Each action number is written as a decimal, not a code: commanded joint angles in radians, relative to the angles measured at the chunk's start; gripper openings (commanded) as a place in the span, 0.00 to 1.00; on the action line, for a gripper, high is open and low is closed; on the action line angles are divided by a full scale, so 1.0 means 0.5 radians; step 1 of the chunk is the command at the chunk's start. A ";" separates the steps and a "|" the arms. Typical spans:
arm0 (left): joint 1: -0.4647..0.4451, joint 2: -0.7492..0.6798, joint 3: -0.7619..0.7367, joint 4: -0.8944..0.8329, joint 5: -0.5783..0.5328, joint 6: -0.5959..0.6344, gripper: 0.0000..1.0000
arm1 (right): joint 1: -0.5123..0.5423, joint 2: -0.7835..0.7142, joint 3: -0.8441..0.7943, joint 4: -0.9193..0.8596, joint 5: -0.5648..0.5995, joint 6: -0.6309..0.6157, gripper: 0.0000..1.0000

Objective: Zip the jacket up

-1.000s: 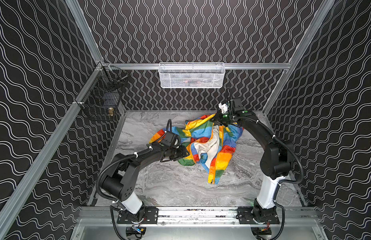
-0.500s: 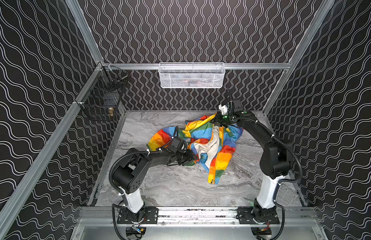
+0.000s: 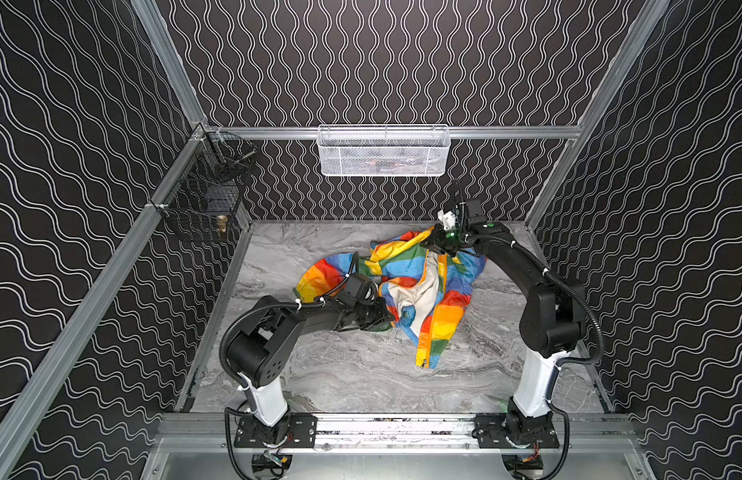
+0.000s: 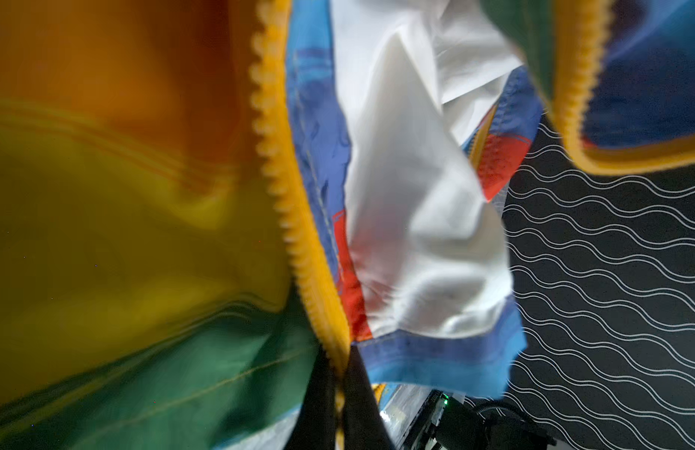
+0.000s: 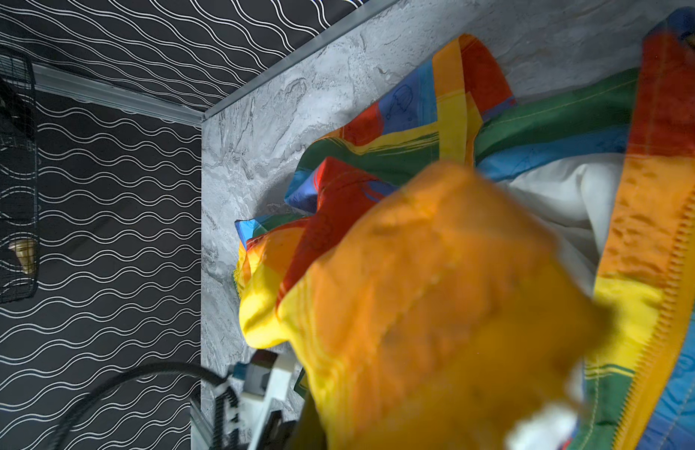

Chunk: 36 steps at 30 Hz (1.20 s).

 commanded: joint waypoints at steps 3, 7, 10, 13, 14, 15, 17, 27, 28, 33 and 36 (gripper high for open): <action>0.002 -0.175 0.230 -0.577 -0.232 0.370 0.00 | -0.006 0.036 0.027 0.035 -0.046 -0.004 0.08; 0.005 -0.271 0.462 -1.077 -0.465 0.670 0.00 | -0.006 0.063 0.051 0.075 -0.094 0.010 0.12; 0.005 -0.364 0.564 -1.342 -0.635 0.827 0.00 | -0.007 0.087 0.058 0.113 -0.131 0.037 0.14; 0.005 -0.442 0.637 -1.545 -0.775 0.938 0.00 | -0.007 0.111 0.050 0.166 -0.178 0.071 0.17; 0.005 -0.473 0.657 -1.605 -0.827 0.968 0.00 | -0.007 0.121 0.051 0.186 -0.194 0.087 0.19; 0.004 -0.505 0.671 -1.654 -0.863 0.996 0.00 | -0.007 0.131 0.047 0.207 -0.212 0.103 0.23; 0.003 -0.571 0.682 -1.733 -0.912 1.042 0.00 | -0.007 0.148 0.038 0.246 -0.237 0.135 0.33; -0.025 -0.895 0.461 -1.773 -0.820 1.111 0.00 | -0.007 0.220 -0.024 0.437 -0.284 0.278 0.51; -0.032 -0.915 0.445 -1.784 -0.829 1.104 0.00 | -0.005 0.229 -0.027 0.451 -0.284 0.283 0.51; -0.042 -1.004 0.368 -1.852 -0.853 1.085 0.00 | -0.006 0.254 -0.034 0.513 -0.270 0.329 0.54; -0.045 -1.044 0.330 -1.883 -0.858 1.070 0.00 | -0.007 0.271 -0.028 0.538 -0.263 0.355 0.57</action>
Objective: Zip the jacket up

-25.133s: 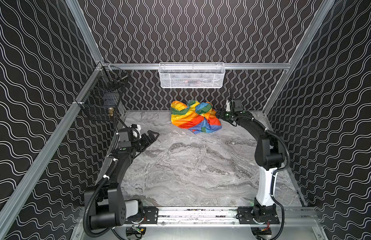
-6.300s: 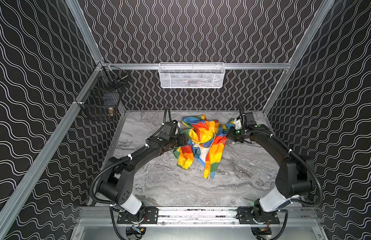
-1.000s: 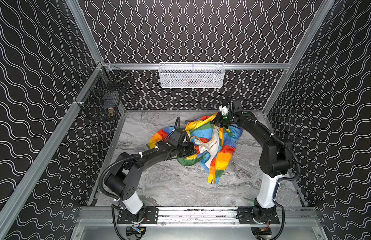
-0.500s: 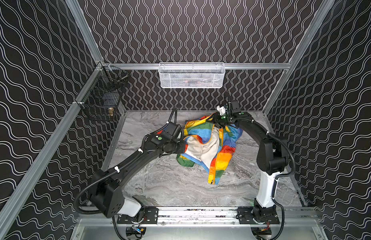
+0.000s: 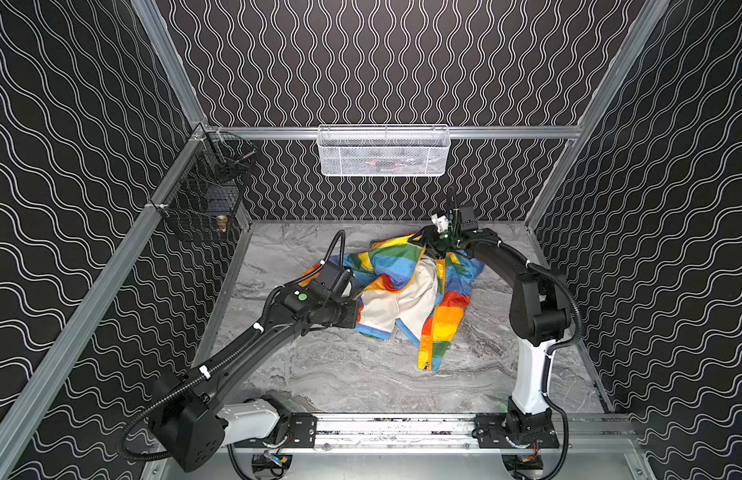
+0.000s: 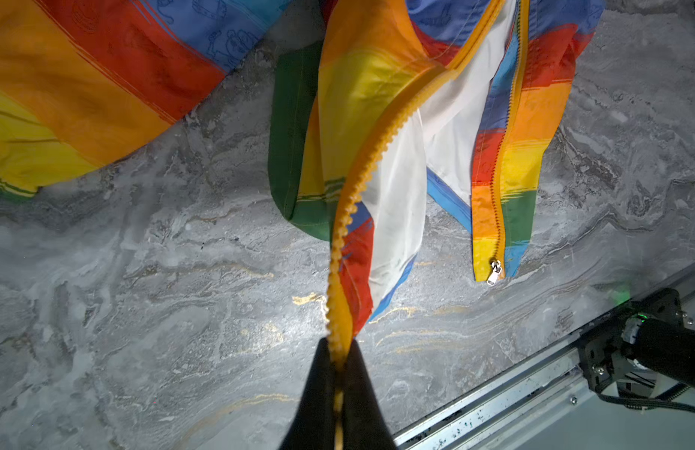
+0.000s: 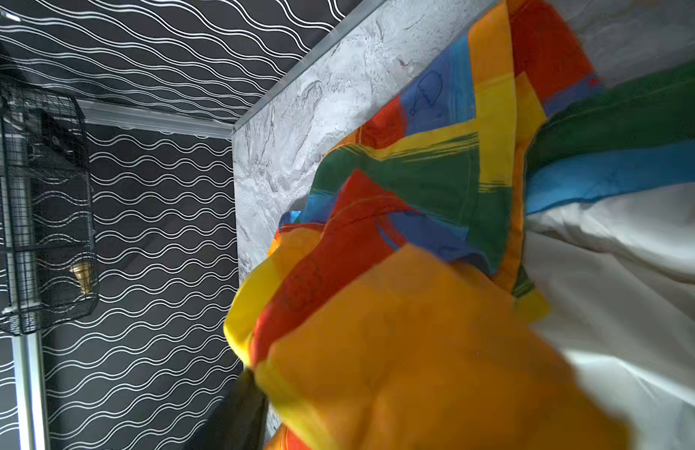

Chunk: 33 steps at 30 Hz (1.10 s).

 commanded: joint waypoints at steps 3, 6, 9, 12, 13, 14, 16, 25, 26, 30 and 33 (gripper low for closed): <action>-0.005 -0.078 -0.055 -0.093 -0.019 -0.004 0.00 | -0.001 0.035 -0.006 0.170 -0.034 0.096 0.62; -0.004 -0.127 -0.094 -0.094 -0.016 -0.020 0.00 | -0.001 0.041 -0.032 0.275 -0.074 0.167 0.66; -0.003 -0.145 -0.113 -0.106 -0.023 -0.030 0.00 | -0.002 0.029 -0.071 0.374 -0.098 0.227 0.70; -0.005 -0.163 -0.136 -0.103 -0.017 -0.039 0.00 | -0.001 0.005 -0.102 0.451 -0.104 0.268 0.72; -0.005 -0.166 -0.145 -0.105 -0.015 -0.039 0.00 | -0.003 0.000 -0.110 0.467 -0.106 0.273 0.73; -0.004 -0.169 -0.152 -0.101 -0.014 -0.039 0.00 | -0.004 -0.010 -0.115 0.476 -0.106 0.276 0.73; -0.005 -0.171 -0.165 -0.100 -0.017 -0.043 0.00 | -0.004 -0.035 -0.133 0.486 -0.101 0.276 0.74; -0.002 -0.159 -0.175 -0.070 -0.002 -0.056 0.00 | -0.078 -0.122 -0.280 0.536 -0.145 0.276 0.54; -0.004 -0.155 -0.175 -0.069 -0.007 -0.057 0.00 | -0.080 -0.120 -0.280 0.532 -0.155 0.273 0.49; -0.002 -0.159 -0.179 -0.081 -0.005 -0.055 0.00 | -0.086 -0.095 -0.268 0.533 -0.166 0.267 0.34; -0.007 -0.181 -0.185 -0.091 0.005 -0.065 0.00 | -0.089 -0.045 -0.187 0.509 -0.175 0.250 0.19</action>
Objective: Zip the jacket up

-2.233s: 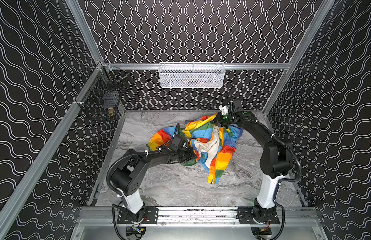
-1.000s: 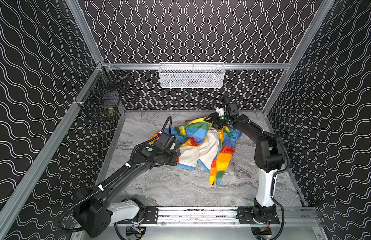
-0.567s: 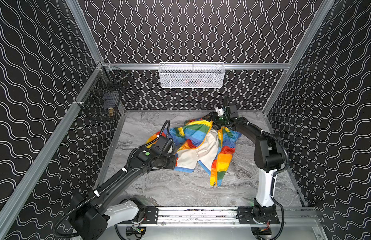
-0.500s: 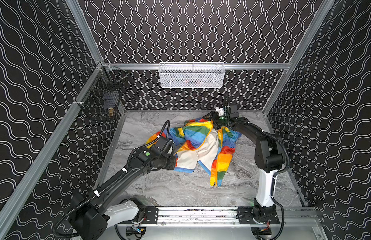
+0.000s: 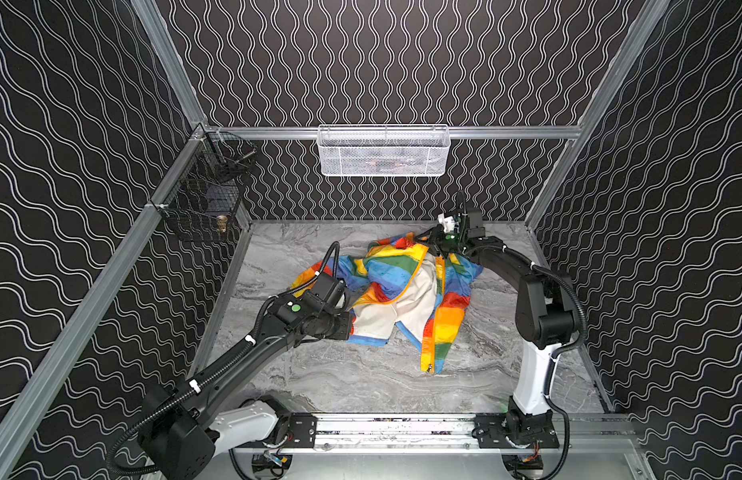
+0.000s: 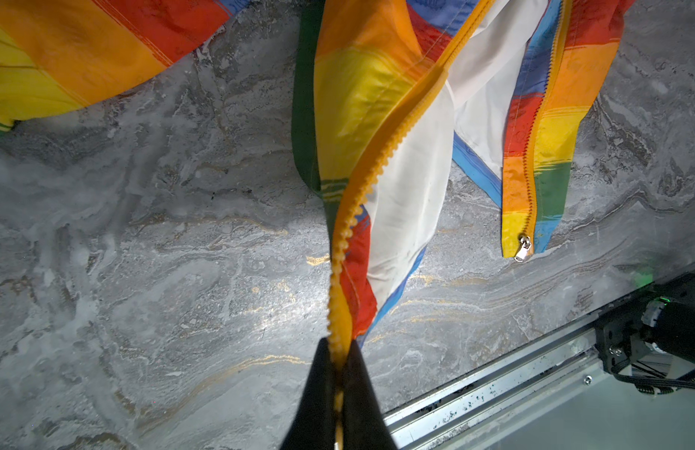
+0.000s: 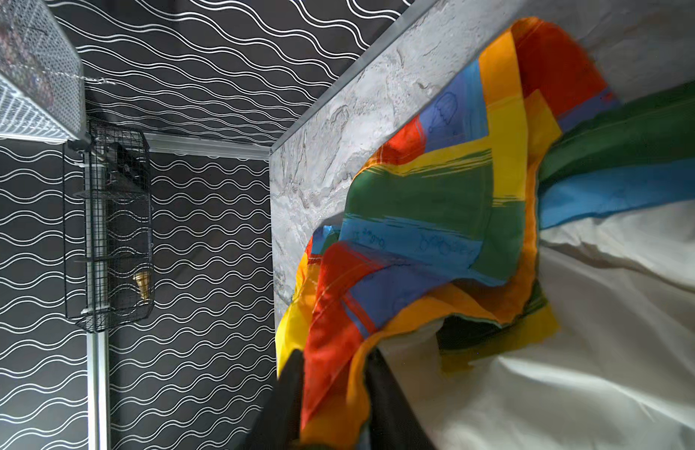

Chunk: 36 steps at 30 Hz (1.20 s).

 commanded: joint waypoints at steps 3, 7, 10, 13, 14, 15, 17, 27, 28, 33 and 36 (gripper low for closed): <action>-0.011 -0.041 -0.004 -0.019 0.037 -0.009 0.00 | -0.008 0.113 0.190 0.045 -0.055 -0.018 0.07; -0.079 -0.029 0.042 -0.065 -0.003 0.011 0.00 | -0.011 0.257 0.381 0.113 -0.099 0.016 0.03; -0.176 0.018 0.098 -0.119 -0.074 0.027 0.00 | -0.019 0.384 0.509 0.227 -0.146 0.101 0.03; -0.311 0.086 0.141 -0.122 -0.131 0.028 0.00 | -0.021 0.522 0.654 0.302 -0.180 0.181 0.03; -0.363 0.114 0.155 -0.116 -0.149 0.029 0.00 | -0.023 0.567 0.702 0.324 -0.188 0.209 0.03; -0.404 0.139 0.167 -0.106 -0.161 0.028 0.00 | -0.021 0.606 0.740 0.337 -0.194 0.233 0.03; -0.510 0.209 0.194 -0.079 -0.184 0.028 0.00 | -0.022 0.682 0.816 0.356 -0.212 0.274 0.03; -0.900 0.683 0.387 0.221 -0.128 0.080 0.00 | -0.053 0.826 0.888 0.301 -0.217 0.262 0.07; -0.916 0.727 0.399 0.279 -0.112 0.081 0.00 | -0.059 0.819 0.861 0.302 -0.219 0.254 0.08; -0.990 0.806 0.418 0.554 0.043 0.074 0.35 | -0.107 0.779 0.755 0.250 -0.207 0.179 0.19; -1.033 0.787 0.409 0.671 0.119 0.085 0.49 | -0.144 0.744 0.702 0.189 -0.188 0.122 0.32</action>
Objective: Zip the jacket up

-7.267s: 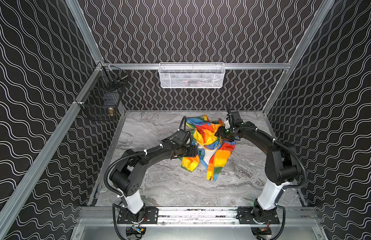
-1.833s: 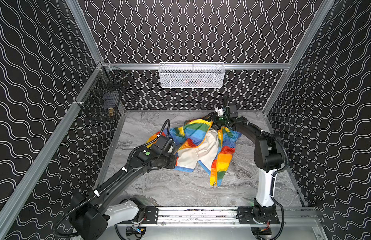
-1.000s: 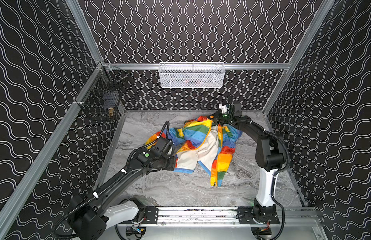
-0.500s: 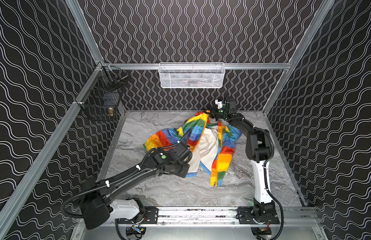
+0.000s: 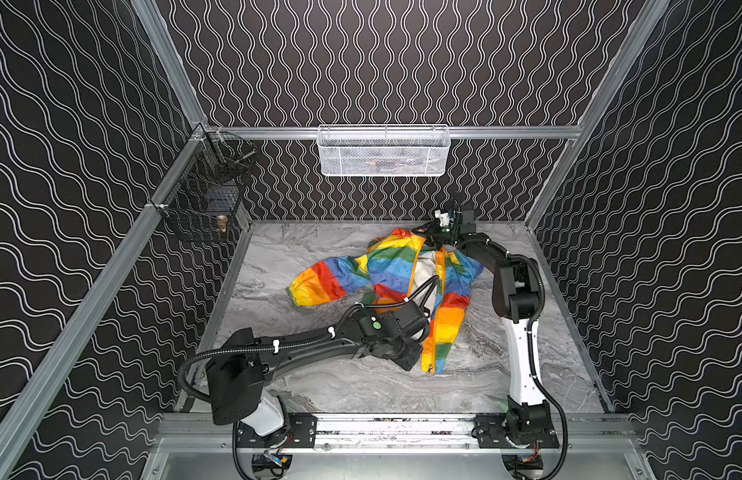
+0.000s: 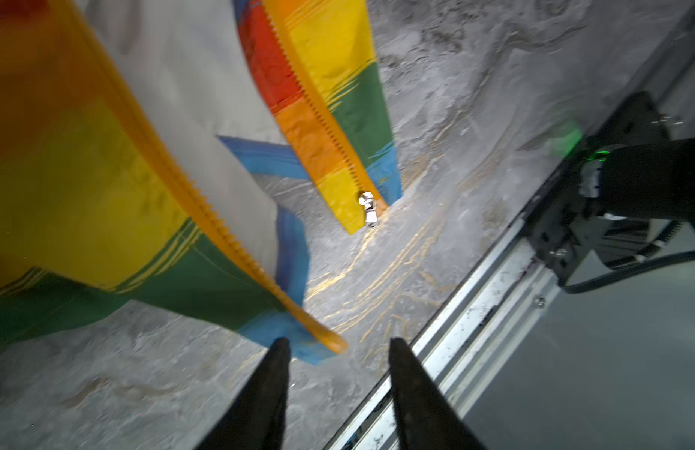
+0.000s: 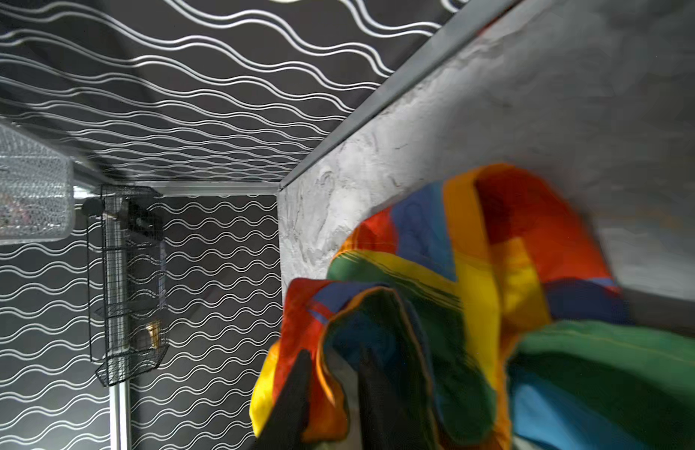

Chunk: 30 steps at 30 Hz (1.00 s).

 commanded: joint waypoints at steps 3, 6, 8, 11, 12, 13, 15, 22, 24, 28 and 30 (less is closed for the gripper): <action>-0.047 -0.059 -0.015 0.247 0.133 0.037 0.52 | -0.060 -0.095 -0.068 -0.074 0.037 -0.143 0.44; -0.047 -0.152 -0.069 0.252 0.105 0.022 0.52 | -0.088 -0.142 -0.101 -0.128 0.062 -0.201 0.49; -0.044 -0.248 -0.134 0.235 0.050 -0.010 0.53 | -0.108 -0.165 -0.118 -0.152 0.068 -0.222 0.49; 0.060 -0.348 -0.209 0.146 -0.050 -0.086 0.54 | -0.123 -0.193 -0.100 -0.267 0.107 -0.295 0.52; 0.116 -0.365 -0.235 0.127 -0.052 -0.107 0.54 | -0.127 -0.211 -0.099 -0.315 0.138 -0.327 0.54; 0.183 -0.382 -0.264 0.114 -0.055 -0.133 0.55 | -0.129 -0.236 -0.115 -0.366 0.188 -0.359 0.56; 0.301 -0.391 -0.309 0.097 -0.042 -0.186 0.57 | -0.135 -0.311 -0.172 -0.427 0.260 -0.414 0.60; 0.655 -0.277 -0.318 0.102 0.078 -0.188 0.56 | -0.150 -0.675 -0.500 -0.655 0.615 -0.582 0.66; 0.707 -0.220 -0.220 0.062 0.056 -0.125 0.56 | -0.152 -0.780 -0.603 -0.712 0.713 -0.621 0.66; 0.793 -0.047 0.074 0.033 0.087 0.034 0.54 | -0.151 -0.972 -0.792 -0.842 0.833 -0.717 0.61; 0.827 0.081 0.243 0.025 0.142 0.093 0.54 | -0.151 -1.074 -0.913 -0.863 0.867 -0.753 0.58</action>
